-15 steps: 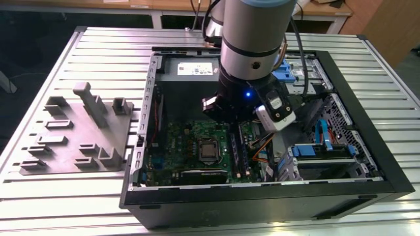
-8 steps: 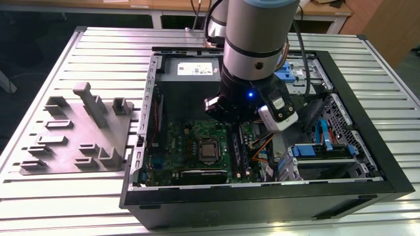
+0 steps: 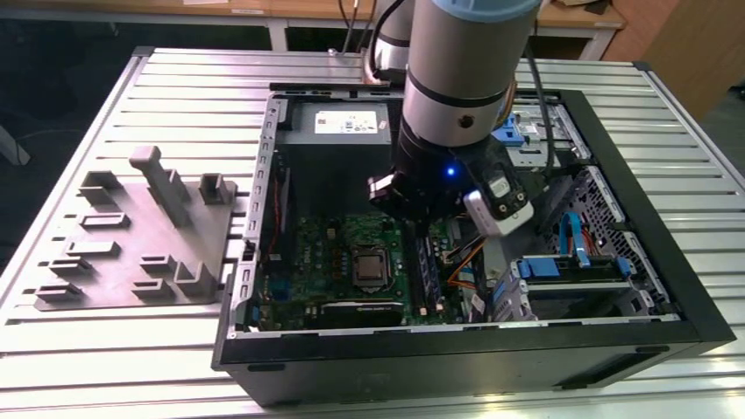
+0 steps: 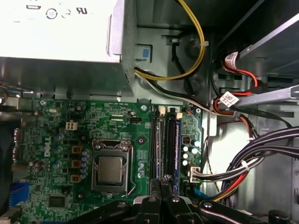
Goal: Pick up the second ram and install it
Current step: 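Insert the second ram into the second slot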
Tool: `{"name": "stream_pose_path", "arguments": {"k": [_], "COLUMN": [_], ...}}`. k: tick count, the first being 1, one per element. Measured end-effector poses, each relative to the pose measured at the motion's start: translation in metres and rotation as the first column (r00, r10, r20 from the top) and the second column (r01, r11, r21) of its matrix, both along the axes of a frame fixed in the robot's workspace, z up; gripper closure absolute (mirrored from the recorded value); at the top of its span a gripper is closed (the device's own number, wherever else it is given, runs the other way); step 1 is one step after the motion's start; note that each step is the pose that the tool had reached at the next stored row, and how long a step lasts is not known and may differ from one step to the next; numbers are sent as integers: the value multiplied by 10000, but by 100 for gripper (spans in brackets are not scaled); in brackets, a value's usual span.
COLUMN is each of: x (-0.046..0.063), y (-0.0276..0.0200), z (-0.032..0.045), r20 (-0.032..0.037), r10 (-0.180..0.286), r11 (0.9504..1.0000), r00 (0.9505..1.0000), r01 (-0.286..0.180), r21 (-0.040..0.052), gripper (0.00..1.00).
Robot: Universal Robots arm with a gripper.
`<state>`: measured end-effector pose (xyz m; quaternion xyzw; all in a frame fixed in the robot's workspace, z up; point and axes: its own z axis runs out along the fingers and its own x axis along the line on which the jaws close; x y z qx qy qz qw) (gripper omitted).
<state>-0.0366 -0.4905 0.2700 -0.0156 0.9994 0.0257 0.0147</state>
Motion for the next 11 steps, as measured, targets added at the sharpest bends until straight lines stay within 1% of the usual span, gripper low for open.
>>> {"name": "stream_pose_path", "arguments": {"k": [7, 11], "x": [2, 2], "y": [0, 0], "z": [-101, -139], "r20": [-19, -21], "r10": [-1, -1], "r11": [10000, 10000], "r00": [10000, 10000], "r01": [1, 1], "r21": [-3, -3], "gripper": [89, 89]}}
